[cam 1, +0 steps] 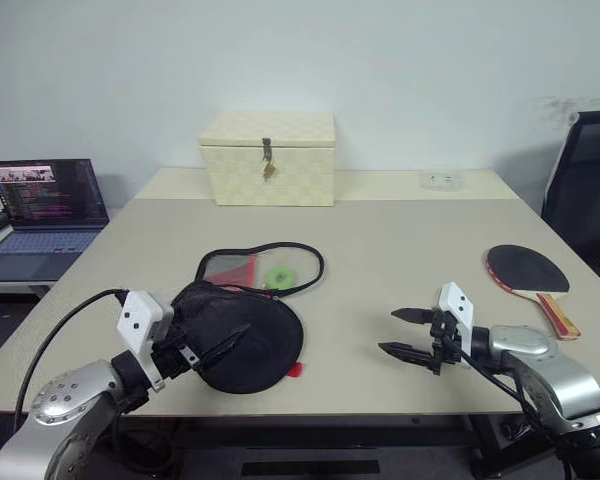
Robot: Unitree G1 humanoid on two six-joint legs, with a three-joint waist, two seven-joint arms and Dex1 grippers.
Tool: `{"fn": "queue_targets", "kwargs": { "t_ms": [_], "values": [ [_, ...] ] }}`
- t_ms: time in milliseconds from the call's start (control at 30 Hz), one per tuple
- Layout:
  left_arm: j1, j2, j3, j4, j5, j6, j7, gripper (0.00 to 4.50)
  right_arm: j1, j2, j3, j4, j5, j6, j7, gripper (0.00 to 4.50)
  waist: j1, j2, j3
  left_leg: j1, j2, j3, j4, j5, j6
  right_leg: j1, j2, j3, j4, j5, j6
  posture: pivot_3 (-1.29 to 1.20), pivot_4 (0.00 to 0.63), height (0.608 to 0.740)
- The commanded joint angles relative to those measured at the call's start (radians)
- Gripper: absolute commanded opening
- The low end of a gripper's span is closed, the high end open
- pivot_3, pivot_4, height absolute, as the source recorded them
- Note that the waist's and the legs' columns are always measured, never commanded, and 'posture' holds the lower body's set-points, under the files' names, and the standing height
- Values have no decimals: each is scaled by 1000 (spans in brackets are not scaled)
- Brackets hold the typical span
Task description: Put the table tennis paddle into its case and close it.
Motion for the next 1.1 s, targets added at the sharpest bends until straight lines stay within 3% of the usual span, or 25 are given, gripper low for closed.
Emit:
{"fn": "queue_targets", "kwargs": {
  "t_ms": [33,200,433,667,900,1100],
  "values": [
    [-46,5,-2,31,17,-50,-29,4500,-18,-22,-46,-43,27,23,-14,4019,1,0,0,0,0,0,0,0,0,0,0,0,0,0,0,0,150,740],
    [-123,7,-23,106,9,-56,-68,4500,-26,-13,-76,-101,66,113,-64,4019,1,0,0,0,0,1,0,0,0,0,0,0,0,0,0,0,150,740],
    [-111,99,-20,160,-8,-38,-227,4500,-40,35,-45,-205,135,238,-150,4019,-2,0,0,-1,0,0,-1,0,0,-1,0,0,0,0,-1,0,150,740],
    [-93,175,-88,200,2,-35,-404,4500,-55,41,-43,-243,178,266,-139,4019,1,0,0,-1,0,0,-1,0,0,-1,0,-1,0,-1,-1,0,150,740],
    [-152,174,-199,338,126,-151,-498,4500,-48,29,-57,-248,194,261,-141,4019,1,0,0,-1,0,1,-1,0,0,-2,0,-1,0,-1,-1,0,150,740],
    [-208,169,-266,468,216,-277,-565,4500,-62,-21,-31,-324,263,261,-45,4019,1,0,0,-2,0,1,-2,0,0,-2,0,-1,0,-1,-1,0,150,740]
  ]
}}
